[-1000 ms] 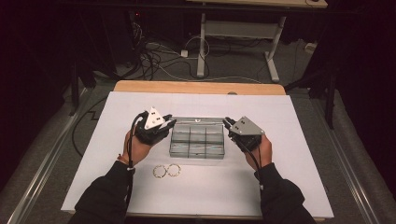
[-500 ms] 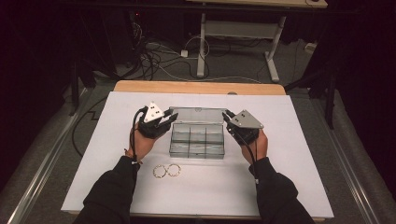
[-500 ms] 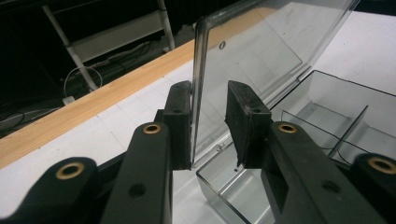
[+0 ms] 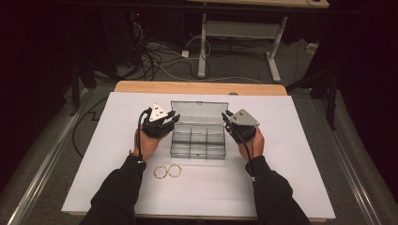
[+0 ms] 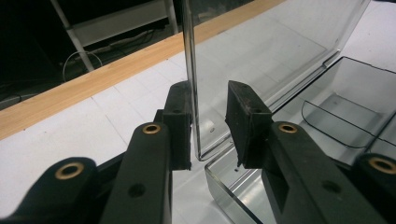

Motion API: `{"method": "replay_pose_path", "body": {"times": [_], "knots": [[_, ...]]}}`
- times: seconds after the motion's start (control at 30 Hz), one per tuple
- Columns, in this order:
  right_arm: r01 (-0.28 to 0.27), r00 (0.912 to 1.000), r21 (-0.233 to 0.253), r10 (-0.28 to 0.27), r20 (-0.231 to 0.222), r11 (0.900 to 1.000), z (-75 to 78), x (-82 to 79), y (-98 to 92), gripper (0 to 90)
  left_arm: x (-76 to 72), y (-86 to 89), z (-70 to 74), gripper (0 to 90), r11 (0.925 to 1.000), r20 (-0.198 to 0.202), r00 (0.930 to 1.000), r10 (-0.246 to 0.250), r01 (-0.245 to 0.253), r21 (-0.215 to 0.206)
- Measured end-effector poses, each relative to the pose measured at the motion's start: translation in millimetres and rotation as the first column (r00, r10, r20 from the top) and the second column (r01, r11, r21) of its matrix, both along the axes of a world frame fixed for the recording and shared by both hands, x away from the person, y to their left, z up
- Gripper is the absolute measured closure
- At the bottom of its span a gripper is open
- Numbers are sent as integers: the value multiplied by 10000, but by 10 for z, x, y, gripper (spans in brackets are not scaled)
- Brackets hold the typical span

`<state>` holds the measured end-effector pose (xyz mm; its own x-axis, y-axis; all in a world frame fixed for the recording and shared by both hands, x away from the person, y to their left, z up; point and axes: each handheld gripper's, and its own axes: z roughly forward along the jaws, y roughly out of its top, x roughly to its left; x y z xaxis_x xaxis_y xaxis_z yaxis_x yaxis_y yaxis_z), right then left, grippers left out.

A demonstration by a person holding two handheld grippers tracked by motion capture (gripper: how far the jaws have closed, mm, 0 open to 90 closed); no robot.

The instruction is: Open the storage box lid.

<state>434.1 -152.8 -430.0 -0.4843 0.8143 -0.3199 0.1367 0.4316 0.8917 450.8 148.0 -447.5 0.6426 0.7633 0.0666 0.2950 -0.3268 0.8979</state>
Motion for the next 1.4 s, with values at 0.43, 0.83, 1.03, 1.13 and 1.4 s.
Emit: {"method": "replay_pose_path", "body": {"times": [0.43, 0.83, 1.03, 1.13, 1.4], "knots": [[183, 9961, 101, -173, -870, 9998, -226, 130, 9, 774, 84, -3, -139, 652, 9998, -534, 9986, -17, 7, -180], [293, 9917, 159, -270, -1253, 9994, -314, 183, 5, 761, 121, -13, -217, 642, 9999, -860, 9962, 114, -119, -52], [307, 9905, 366, -255, -1351, 9989, -331, 192, -6, 758, 117, -11, -228, 643, 9994, -919, 9956, 200, -225, -269], [356, 9906, 343, -307, -1336, 9988, -330, 189, 1, 756, 112, -13, -230, 643, 9992, -945, 9953, 233, -263, -304], [493, 9908, 244, -458, -1274, 9985, -331, 185, 17, 731, 105, -7, -233, 627, 9990, -1078, 9938, 283, -319, -318]]}}
